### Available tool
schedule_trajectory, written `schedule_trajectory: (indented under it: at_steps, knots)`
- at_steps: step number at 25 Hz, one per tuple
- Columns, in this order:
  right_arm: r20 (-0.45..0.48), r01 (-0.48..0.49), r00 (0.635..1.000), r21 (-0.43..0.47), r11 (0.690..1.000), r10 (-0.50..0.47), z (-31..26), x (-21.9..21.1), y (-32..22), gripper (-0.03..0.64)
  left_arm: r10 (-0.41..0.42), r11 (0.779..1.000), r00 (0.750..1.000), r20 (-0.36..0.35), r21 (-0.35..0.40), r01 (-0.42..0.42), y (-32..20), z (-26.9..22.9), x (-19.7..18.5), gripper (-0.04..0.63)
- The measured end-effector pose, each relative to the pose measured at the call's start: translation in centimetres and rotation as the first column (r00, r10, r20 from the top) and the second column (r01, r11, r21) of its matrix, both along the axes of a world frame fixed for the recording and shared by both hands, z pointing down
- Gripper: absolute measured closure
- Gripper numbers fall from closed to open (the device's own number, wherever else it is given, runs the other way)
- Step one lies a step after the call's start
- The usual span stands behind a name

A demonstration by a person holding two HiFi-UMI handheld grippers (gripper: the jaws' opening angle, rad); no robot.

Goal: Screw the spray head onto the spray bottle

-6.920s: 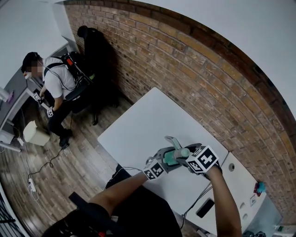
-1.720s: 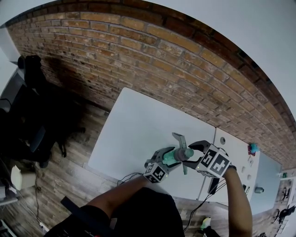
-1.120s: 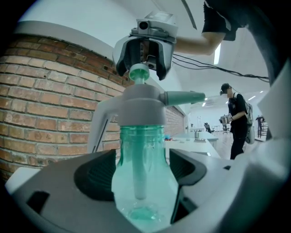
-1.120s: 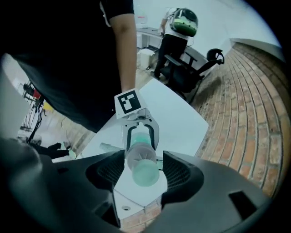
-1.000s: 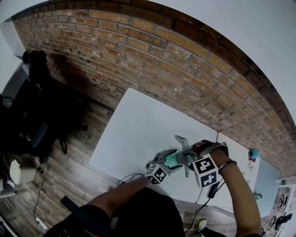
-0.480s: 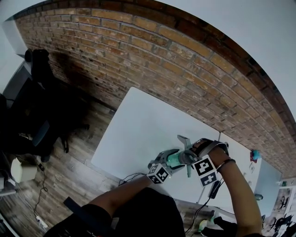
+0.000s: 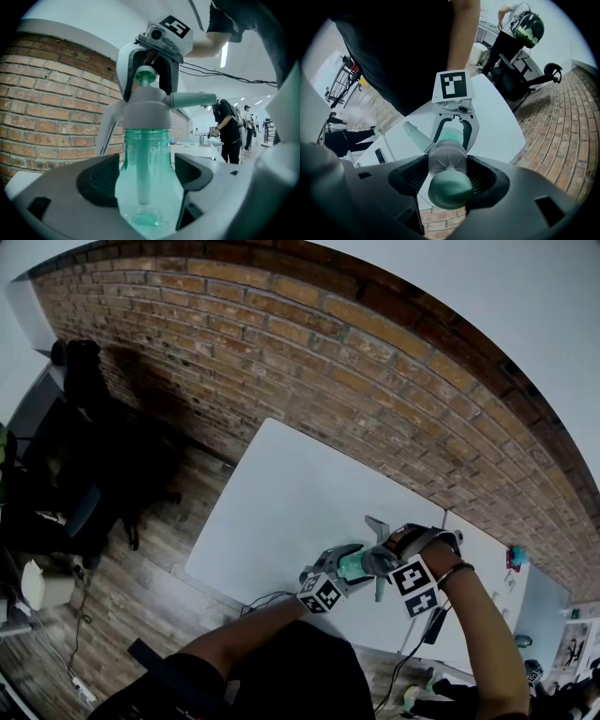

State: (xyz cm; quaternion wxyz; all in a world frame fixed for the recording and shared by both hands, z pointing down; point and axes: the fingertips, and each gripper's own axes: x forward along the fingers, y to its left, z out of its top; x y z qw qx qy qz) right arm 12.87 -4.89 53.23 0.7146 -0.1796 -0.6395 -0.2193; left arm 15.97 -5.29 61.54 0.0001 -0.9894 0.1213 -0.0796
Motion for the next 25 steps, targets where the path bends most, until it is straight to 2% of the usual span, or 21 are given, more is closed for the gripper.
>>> schedule_trajectory:
  at_steps: [4,9,16,21,25]
  knots:
    - [0.031,-0.093,0.995,-0.024,0.995,0.093,-0.02,-0.04,-0.11,0.356,0.002,1.000,1.000,-0.001,0.002,-0.002,0.01,0.01,0.02,0.245]
    - [0.045,-0.215,0.975,-0.066,0.974,0.219,0.02,-0.21,-0.14,0.356,-0.001,1.000,1.000,-0.002,0.000,0.001,-0.02,-0.04,0.04,0.245]
    - [0.078,-0.314,0.943,-0.118,0.942,0.324,-0.07,-0.40,0.09,0.356,0.003,1.000,1.000,-0.003,0.001,-0.003,0.03,-0.05,-0.02,0.245]
    - [0.095,-0.434,0.889,-0.136,0.891,0.448,-0.04,-0.40,-0.28,0.356,0.005,1.000,1.000,-0.001,0.000,-0.005,0.06,0.03,-0.03,0.245]
    - [0.107,-0.564,0.808,-0.145,0.813,0.579,-0.18,-0.43,-0.57,0.356,0.006,1.000,1.000,-0.003,0.000,-0.006,0.07,-0.08,-0.04,0.245]
